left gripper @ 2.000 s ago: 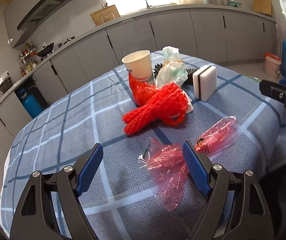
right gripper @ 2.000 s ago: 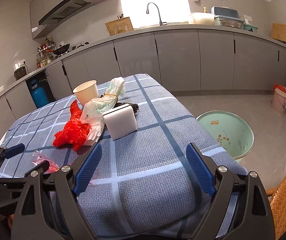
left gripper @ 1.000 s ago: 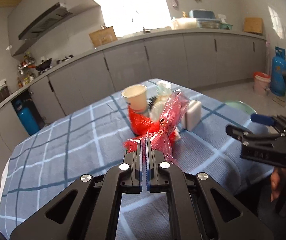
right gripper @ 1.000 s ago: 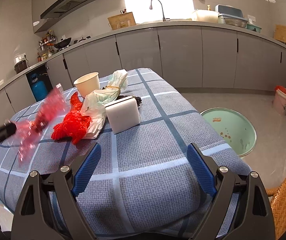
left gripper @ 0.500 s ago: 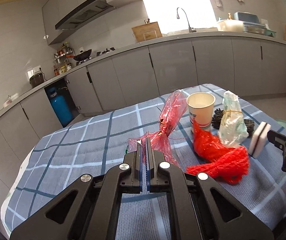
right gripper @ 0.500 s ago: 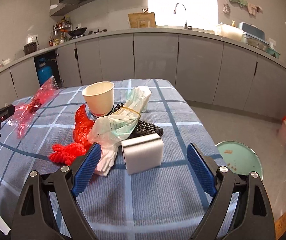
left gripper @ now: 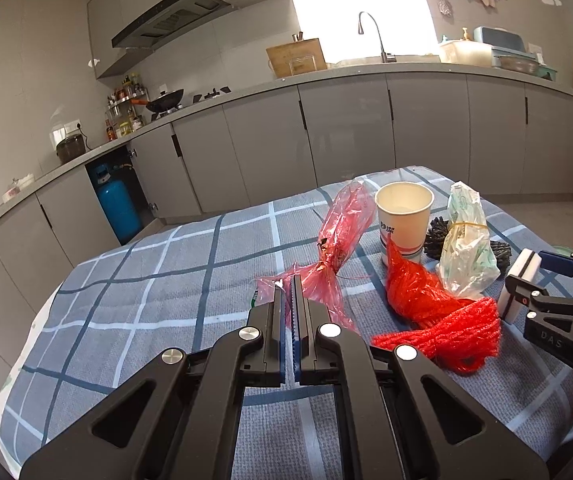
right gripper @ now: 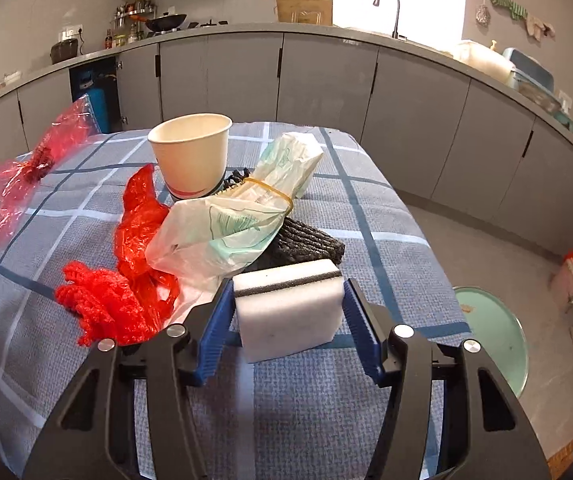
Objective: Collect trash
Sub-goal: 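Close the right gripper on the white-and-black sponge, then carry the pink bag with the left gripper while the right carries the sponge to the teal basin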
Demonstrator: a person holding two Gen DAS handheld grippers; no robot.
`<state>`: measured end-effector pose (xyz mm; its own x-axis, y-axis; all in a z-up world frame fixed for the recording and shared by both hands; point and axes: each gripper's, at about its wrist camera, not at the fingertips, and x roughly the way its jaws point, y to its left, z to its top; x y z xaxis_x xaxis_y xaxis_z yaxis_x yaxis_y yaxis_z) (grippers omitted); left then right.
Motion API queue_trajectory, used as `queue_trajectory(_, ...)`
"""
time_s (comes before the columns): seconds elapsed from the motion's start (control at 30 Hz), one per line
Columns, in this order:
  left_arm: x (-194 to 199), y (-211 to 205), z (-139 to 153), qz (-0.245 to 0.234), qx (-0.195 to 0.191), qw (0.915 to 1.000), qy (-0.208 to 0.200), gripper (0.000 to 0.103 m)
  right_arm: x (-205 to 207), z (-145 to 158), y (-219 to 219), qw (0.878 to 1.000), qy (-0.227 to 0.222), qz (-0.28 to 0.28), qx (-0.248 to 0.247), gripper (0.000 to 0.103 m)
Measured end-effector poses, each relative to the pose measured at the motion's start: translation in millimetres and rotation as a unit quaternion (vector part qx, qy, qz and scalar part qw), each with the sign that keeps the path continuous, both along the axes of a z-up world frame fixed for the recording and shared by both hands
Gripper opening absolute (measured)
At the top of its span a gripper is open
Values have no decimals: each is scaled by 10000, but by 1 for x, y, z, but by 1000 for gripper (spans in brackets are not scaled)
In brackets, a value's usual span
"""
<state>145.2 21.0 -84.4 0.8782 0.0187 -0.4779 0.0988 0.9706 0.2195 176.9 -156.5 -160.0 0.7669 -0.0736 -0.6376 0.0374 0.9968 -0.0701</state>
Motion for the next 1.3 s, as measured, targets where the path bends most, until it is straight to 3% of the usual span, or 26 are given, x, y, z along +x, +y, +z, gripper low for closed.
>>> queue_trajectory(0.87, -17, -24, 25, -219, -51, 9995, -201, 4, -77, 61, -15, 9940, -920, -165, 560, 51)
queue_trajectory(1.3, -22, -46, 34, -419, 18, 9988, -262, 4, -93, 75, -27, 9909, -1132, -261, 674, 51)
